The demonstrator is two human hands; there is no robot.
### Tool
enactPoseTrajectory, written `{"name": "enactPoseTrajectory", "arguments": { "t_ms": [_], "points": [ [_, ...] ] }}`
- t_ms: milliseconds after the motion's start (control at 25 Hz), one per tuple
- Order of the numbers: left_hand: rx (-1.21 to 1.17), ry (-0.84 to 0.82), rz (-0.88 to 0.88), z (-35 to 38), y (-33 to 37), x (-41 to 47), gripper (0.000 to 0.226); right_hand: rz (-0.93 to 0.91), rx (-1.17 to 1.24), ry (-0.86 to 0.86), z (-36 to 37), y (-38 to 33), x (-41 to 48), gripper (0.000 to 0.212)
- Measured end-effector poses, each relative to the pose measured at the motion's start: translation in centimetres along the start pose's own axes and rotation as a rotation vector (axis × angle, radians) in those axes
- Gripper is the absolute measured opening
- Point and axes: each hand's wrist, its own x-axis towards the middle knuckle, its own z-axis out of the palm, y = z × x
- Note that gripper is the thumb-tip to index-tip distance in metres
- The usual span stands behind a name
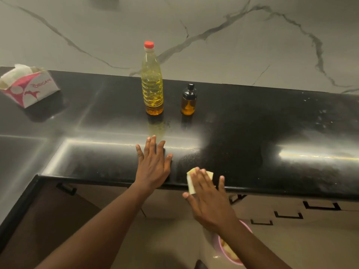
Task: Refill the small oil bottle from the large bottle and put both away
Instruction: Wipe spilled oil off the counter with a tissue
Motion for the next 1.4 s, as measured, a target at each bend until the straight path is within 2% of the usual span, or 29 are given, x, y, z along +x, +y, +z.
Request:
{"name": "enactPoseTrajectory", "arguments": {
  "t_ms": [80,160,280,400,480,640,720,800,880,1000,1120,1200,1320,1400],
  "points": [
    [0.016,0.004,0.042,0.3,0.1,0.7,0.058,0.135,-0.020,-0.015,-1.7,2.0,3.1,0.080],
    [0.016,-0.018,0.086,0.6,0.8,1.6,0.058,0.194,-0.026,-0.040,-3.7,1.8,8.2,0.076],
    [-0.006,-0.040,0.081,1.0,2.2,3.0,0.058,0.071,0.013,-0.054,-3.8,-0.8,11.3,0.071],
    [-0.009,-0.028,0.062,1.0,1.6,4.0,0.059,-0.043,0.037,-0.009,-1.2,0.4,6.4,0.072],
    [0.002,-0.013,0.059,1.2,1.3,4.1,0.062,0.036,-0.023,0.014,-1.9,3.5,5.9,0.073],
    [0.073,-0.029,0.017,1.4,1.2,4.4,0.076,0.210,-0.050,-0.070,-6.4,4.7,14.1,0.070],
    [0.081,-0.037,0.010,1.4,1.2,4.4,0.079,0.113,-0.045,-0.075,-6.1,2.8,15.4,0.072],
    [0.086,-0.035,0.007,1.4,0.9,4.3,0.080,-0.029,-0.015,-0.062,-4.0,1.7,12.8,0.074],
    [0.081,-0.029,0.013,1.4,0.9,4.2,0.082,-0.068,0.000,-0.027,-2.6,3.2,9.4,0.075],
    [0.052,-0.011,0.033,1.3,1.1,4.2,0.084,0.140,-0.019,0.003,-4.4,7.1,11.0,0.075],
    [0.046,-0.022,0.027,1.1,1.0,4.4,0.083,0.293,-0.019,-0.054,-7.1,7.1,16.3,0.075],
    [0.055,-0.025,0.011,1.2,0.8,4.6,0.083,0.212,-0.008,-0.054,-6.8,5.3,17.9,0.077],
    [0.049,-0.005,-0.016,1.5,0.6,5.1,0.080,0.023,0.021,-0.016,-3.4,3.4,14.0,0.080],
    [0.032,0.014,-0.033,1.5,0.5,5.7,0.077,0.014,0.018,0.030,-2.2,4.7,11.4,0.080]
  ]
}}
